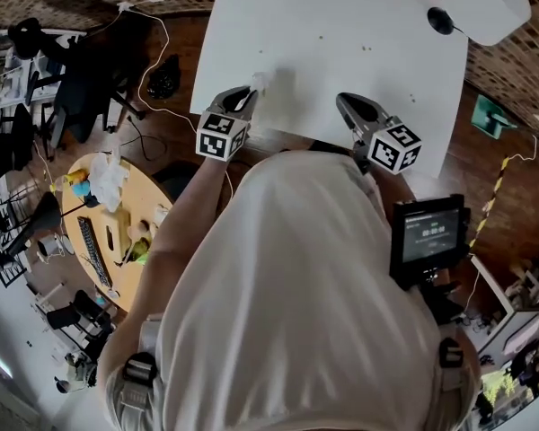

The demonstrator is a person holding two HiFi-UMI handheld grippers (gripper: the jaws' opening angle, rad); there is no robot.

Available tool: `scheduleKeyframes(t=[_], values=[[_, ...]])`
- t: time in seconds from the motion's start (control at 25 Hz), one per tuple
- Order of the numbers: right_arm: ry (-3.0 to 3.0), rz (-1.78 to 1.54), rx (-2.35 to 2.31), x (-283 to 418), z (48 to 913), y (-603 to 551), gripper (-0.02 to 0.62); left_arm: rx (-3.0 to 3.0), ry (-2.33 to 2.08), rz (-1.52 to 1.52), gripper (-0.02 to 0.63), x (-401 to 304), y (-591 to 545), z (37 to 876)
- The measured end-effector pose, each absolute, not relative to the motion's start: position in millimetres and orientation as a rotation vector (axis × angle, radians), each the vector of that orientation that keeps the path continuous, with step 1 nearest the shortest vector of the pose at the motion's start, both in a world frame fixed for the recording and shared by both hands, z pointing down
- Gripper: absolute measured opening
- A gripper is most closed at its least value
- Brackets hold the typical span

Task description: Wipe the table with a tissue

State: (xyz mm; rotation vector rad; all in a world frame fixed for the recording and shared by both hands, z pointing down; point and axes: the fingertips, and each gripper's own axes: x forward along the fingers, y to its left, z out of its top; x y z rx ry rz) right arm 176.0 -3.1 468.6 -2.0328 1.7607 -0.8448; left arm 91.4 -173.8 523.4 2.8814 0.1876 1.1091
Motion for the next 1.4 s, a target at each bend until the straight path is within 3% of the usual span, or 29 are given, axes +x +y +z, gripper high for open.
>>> scheduleKeyframes(t=[0.64, 1.24, 1.4], values=[[1.775, -0.897, -1.951, 223.6, 475.3, 3.3, 0.008, 2.799, -0.237, 1.177, 0.052, 130.5, -246.4, 547.4], [1.571, -0.901, -2.112, 225.7, 471.8, 5.9, 0.008, 2.82, -0.075, 1.349, 0.055, 177.1, -272.0, 596.6], [1.529, -0.897, -2.138, 221.4, 469.6, -2.3, 0.008, 2.838, 0.022, 1.416, 0.093, 179.1, -268.7, 605.4]])
